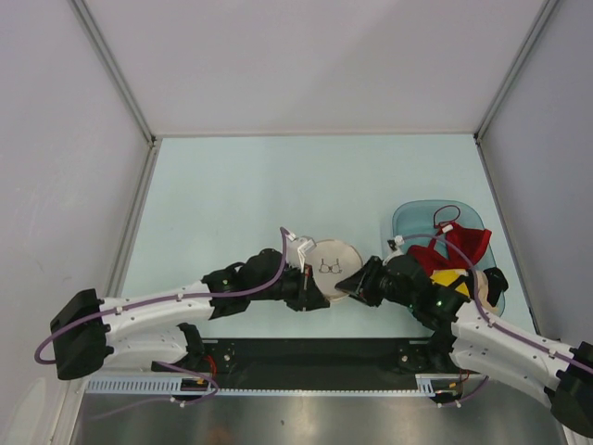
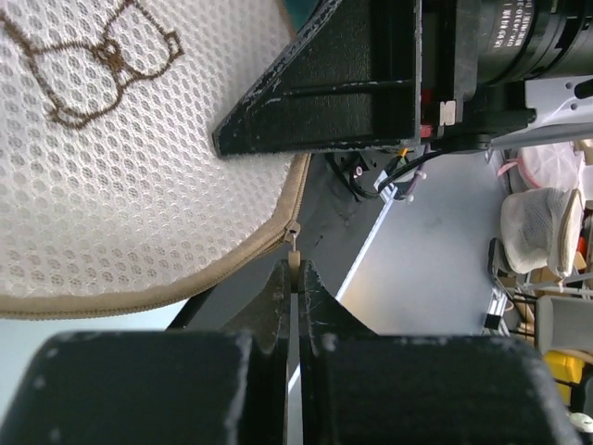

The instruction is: Place the bra in the laundry bag and zip it closed

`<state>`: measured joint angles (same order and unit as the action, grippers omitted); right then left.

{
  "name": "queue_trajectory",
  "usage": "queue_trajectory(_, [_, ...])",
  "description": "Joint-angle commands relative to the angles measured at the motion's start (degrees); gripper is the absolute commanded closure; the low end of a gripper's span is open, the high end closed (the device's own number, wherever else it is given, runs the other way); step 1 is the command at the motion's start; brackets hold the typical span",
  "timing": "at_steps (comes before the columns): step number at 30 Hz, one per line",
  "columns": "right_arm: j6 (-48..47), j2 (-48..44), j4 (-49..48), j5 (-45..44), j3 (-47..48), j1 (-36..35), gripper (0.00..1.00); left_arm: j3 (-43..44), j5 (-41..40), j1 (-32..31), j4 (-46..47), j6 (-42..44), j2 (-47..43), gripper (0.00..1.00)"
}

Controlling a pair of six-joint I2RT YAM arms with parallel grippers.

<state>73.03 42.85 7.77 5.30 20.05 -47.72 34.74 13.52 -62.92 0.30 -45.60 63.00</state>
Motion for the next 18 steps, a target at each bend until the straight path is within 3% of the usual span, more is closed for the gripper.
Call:
queue_trajectory(1, [0.71, -0.57, -1.37, -7.30, 2.00, 0.61, 0.81, 0.77, -3.39, -0.37, -2.29, 0.25, -3.14, 1.00])
queue_trajectory(4, [-3.23, -1.54, 1.19, -5.84, 2.97, 5.52, 0.94, -1.25, -4.55, 2.43, -6.08, 0.43, -5.86, 1.00])
queue_trajectory(6, [-5.61, -1.19, 0.67, -0.31, 2.97, 12.08, 1.00, -4.67, -3.06, 7.79, -8.64, 1.13, -9.90, 1.00])
queue_trajectory(11, [-15.52, 5.56, -4.07, 16.48, 4.37, 23.80, 1.00, -6.71, 0.09, 22.45, -17.41, 6.65, -18.25, 1.00])
queue_trajectory(15, [-22.49, 20.20, -6.80, 26.40, 11.91, 26.28, 1.00, -4.07, 4.03, 23.89, -17.88, 9.04, -19.50, 1.00])
queue_trajectory(18, [-23.64, 26.04, -10.58, 29.50, 16.67, 25.32, 0.99, -3.80, 8.45, 22.67, -14.45, 7.29, -18.71, 1.00])
